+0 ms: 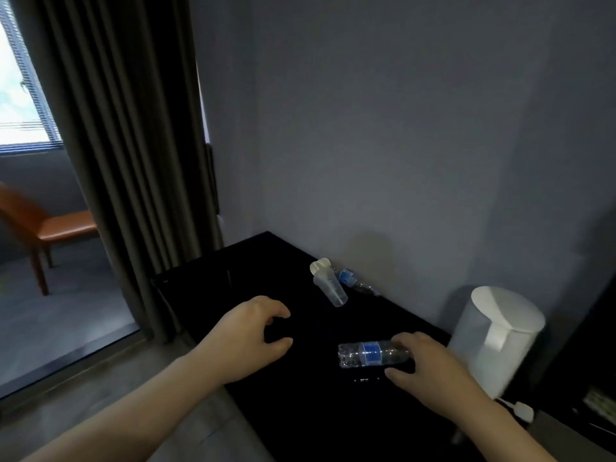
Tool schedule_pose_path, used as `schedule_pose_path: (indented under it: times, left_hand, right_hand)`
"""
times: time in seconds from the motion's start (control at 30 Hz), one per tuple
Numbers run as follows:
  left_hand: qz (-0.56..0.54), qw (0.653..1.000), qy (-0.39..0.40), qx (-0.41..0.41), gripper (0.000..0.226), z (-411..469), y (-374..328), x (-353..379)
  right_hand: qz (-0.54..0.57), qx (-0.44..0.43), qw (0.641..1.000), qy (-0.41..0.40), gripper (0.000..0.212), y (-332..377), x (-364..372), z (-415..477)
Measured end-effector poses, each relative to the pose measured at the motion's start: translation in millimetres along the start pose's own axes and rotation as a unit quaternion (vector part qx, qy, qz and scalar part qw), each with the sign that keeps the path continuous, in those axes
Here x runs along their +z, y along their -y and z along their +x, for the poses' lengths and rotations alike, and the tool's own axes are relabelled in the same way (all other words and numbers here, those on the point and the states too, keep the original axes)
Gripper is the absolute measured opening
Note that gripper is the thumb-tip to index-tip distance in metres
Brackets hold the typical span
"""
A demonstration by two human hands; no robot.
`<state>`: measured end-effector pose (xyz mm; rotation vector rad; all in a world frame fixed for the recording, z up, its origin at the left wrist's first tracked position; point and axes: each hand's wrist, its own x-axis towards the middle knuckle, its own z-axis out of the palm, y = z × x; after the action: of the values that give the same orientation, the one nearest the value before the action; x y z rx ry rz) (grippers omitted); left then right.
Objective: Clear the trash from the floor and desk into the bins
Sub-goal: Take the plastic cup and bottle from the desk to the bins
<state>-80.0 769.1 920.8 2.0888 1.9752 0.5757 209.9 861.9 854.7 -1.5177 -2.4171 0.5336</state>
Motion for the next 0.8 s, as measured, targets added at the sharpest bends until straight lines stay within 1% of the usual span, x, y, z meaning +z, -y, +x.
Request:
schedule_pose_path:
  times: [0.3, 0.4, 0.5, 0.6, 0.67, 0.73, 0.8]
  left_hand:
    - [-0.024, 0.992, 0.120, -0.006, 0.043, 143, 36, 42]
    - [-0.036, 0.986, 0.165, -0.003, 0.044, 179, 45, 67]
    - [-0.037, 0.980, 0.197, 0.004, 0.045, 220, 62, 88]
    - [-0.036, 0.975, 0.221, 0.005, 0.044, 271, 84, 111]
    - [-0.032, 0.974, 0.223, 0.002, 0.044, 302, 102, 129]
    - [-0.043, 0.973, 0.228, 0.006, 0.044, 330, 123, 146]
    - [-0.064, 0.967, 0.246, 0.030, 0.042, 357, 142, 162]
  right_hand:
    - [0.049, 0.118, 0.992, 0.019, 0.038, -53, 39, 83]
    - [0.092, 0.165, 0.982, 0.025, 0.037, -63, 52, 102]
    - [0.125, 0.219, 0.967, 0.035, 0.043, -71, 68, 124]
    - [0.148, 0.290, 0.943, 0.067, 0.044, -78, 86, 152]
    - [0.149, 0.342, 0.925, 0.072, 0.042, -79, 99, 171]
    - [0.139, 0.412, 0.898, 0.071, 0.046, -77, 115, 190]
    - [0.122, 0.480, 0.866, 0.062, 0.053, -75, 132, 208]
